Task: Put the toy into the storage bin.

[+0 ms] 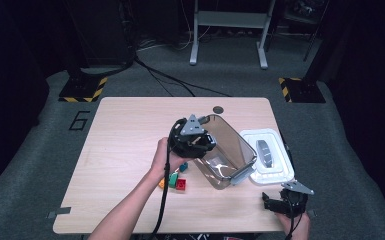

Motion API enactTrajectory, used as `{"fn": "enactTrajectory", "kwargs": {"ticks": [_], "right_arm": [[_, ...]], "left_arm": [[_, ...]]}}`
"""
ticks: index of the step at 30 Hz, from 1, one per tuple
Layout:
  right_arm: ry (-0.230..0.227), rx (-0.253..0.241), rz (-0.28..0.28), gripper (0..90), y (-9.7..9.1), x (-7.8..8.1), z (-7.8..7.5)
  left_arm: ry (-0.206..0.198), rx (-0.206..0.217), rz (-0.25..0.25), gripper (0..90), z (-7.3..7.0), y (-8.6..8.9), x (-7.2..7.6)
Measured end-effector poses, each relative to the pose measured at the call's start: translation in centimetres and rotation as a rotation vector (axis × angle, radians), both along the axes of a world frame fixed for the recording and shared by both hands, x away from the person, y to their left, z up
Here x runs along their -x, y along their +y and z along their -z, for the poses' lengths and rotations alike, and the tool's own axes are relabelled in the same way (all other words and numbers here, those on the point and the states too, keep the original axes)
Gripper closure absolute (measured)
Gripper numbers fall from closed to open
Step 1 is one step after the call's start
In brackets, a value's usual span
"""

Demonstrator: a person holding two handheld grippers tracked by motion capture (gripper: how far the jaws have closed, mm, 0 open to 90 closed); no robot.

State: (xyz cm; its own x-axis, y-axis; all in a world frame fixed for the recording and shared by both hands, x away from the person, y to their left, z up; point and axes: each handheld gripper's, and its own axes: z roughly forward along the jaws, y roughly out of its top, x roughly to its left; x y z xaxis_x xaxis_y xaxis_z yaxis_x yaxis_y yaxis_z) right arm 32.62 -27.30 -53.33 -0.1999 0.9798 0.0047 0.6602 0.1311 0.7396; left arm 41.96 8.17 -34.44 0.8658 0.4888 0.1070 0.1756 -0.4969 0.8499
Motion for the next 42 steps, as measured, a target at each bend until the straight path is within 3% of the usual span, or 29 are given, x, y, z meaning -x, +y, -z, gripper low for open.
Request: {"fn": "enactTrajectory", "kwargs": {"ticks": [7, 12, 22, 33, 38, 42], "right_arm": [[0.001, 0.001, -0.002, 0.1, 0.0, 0.0, 0.0], [0.0, 0.0, 0.0, 0.1, 0.0, 0.0, 0.0], [0.0, 0.002, -0.002, 0.1, 0.0, 0.0, 0.0], [-0.001, 0.003, -0.001, 0.1, 0.0, 0.0, 0.0], [0.0, 0.002, -0.002, 0.1, 0.0, 0.0, 0.0], [-0.008, 0.011, -0.001, 0.1, -0.1, 0.0, 0.0]], "left_arm": [[0.035, -0.014, 0.017, 47.9, 0.8, -2.2, -0.1], [0.079, -0.031, 0.028, 47.9, 2.5, -3.2, 0.3], [0.104, -0.047, 0.058, 47.8, 4.0, -4.7, 0.4], [0.16, -0.053, 0.065, 47.7, 5.5, -4.2, 0.8], [0.2, -0.08, 0.051, 47.6, 6.0, -3.8, 0.7], [0.209, -0.113, 0.047, 47.3, 6.2, -3.9, 0.7]]}}
